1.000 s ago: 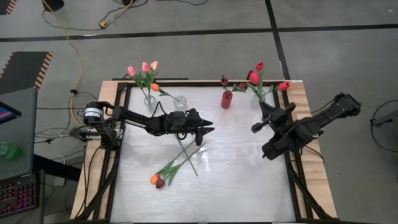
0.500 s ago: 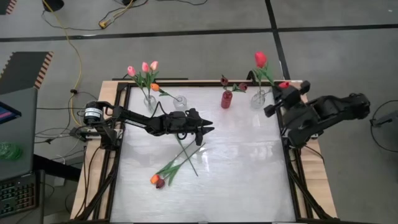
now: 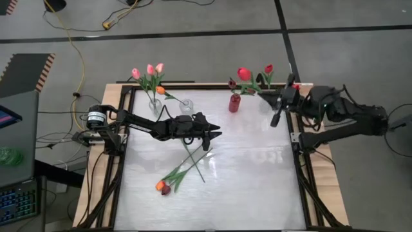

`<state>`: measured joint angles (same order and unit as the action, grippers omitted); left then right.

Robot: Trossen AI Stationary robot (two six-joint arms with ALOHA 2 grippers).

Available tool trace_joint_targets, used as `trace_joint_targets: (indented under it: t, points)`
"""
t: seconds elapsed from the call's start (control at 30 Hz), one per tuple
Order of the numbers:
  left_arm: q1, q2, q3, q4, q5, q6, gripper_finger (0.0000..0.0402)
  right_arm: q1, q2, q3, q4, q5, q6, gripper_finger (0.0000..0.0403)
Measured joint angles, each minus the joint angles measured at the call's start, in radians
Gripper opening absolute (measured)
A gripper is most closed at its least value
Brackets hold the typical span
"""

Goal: Sort flowers into vase by color
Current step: Put the pink flower into the right transparent vase

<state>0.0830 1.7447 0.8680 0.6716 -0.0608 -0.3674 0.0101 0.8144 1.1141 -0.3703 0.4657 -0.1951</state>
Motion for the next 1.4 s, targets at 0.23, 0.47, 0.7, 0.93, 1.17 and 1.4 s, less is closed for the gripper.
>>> trace_joint_targets:
  t: [0.23, 0.47, 0.7, 0.93, 1.17, 1.4]
  points:
    - [0.000, 0.000, 0.000, 0.000, -0.003, 0.000, 0.0135, -0.147, -0.116, -0.122, 0.083, -0.215, -0.045, 0.0032]
    - [0.000, 0.000, 0.000, 0.000, -0.007, -0.020, 0.0135, -0.205, -0.336, -0.397, 0.360, -0.229, -0.070, 0.0032]
    - [0.000, 0.000, 0.000, 0.000, -0.007, -0.021, 0.0135, -0.244, -0.448, -0.657, 0.731, -0.225, -0.222, 0.0032]
    - [0.000, 0.000, 0.000, 0.000, -0.007, -0.021, 0.0135, -0.307, -0.440, -0.792, 0.907, -0.192, -0.335, 0.0032]
    - [0.000, 0.000, 0.000, 0.000, -0.007, -0.019, 0.0135, -0.399, -0.405, -0.813, 0.919, -0.193, -0.356, 0.0033]
    - [0.000, 0.000, 0.000, 0.000, -0.007, -0.018, 0.0135, -0.520, -0.310, -0.813, 0.968, -0.267, -0.329, 0.0033]
